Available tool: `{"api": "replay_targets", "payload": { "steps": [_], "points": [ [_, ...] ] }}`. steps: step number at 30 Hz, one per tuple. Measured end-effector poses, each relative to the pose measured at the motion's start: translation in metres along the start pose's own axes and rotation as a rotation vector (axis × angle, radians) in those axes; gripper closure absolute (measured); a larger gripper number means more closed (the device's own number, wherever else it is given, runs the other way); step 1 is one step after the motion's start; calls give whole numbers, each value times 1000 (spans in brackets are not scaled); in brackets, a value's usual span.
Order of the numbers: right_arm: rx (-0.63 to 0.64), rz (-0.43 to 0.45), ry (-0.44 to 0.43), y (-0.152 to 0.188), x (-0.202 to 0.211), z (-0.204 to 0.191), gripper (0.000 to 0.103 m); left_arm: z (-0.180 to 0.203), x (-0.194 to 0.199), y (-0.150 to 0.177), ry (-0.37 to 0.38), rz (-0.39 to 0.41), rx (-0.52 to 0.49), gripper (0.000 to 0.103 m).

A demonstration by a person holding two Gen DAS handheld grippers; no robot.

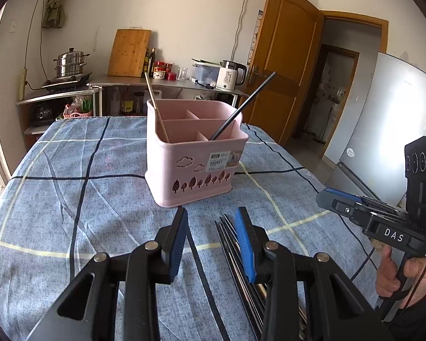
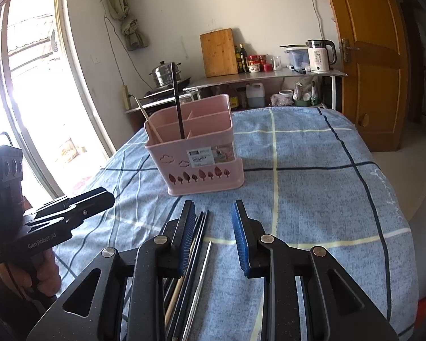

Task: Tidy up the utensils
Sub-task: 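Return to the pile and grasp a thin chopstick with the left tool while the right grasps a silver one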

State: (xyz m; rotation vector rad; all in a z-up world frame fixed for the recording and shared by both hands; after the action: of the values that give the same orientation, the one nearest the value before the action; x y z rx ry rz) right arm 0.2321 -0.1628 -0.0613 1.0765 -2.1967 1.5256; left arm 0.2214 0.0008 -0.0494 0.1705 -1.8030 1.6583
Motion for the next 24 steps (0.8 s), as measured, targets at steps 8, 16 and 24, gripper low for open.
{"api": "replay_targets", "payload": {
  "steps": [8,16,24],
  "points": [
    [1,-128,39,37,-35,9,83,10,-30,31,14,-112,6,67],
    [1,-239,59,67,-64,15,89,9,-45,48,14,-184,16,67],
    [45,-260,71,73,-73,11,96,12,-59,50,18,-230,2,67]
  ]
}}
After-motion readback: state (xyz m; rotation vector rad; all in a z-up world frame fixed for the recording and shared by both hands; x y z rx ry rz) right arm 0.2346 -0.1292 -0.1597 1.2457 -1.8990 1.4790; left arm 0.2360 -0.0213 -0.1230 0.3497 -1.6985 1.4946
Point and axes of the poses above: each gripper's, at about its wrist camera, not at the fingertips, and x roughly against the way its jaws point, z to its right, y to its underside, the point moved 9 cm from there along -x, roughly the way its jaws point, and after that the axes turned 13 degrees about -x, right-handed, at the moved point
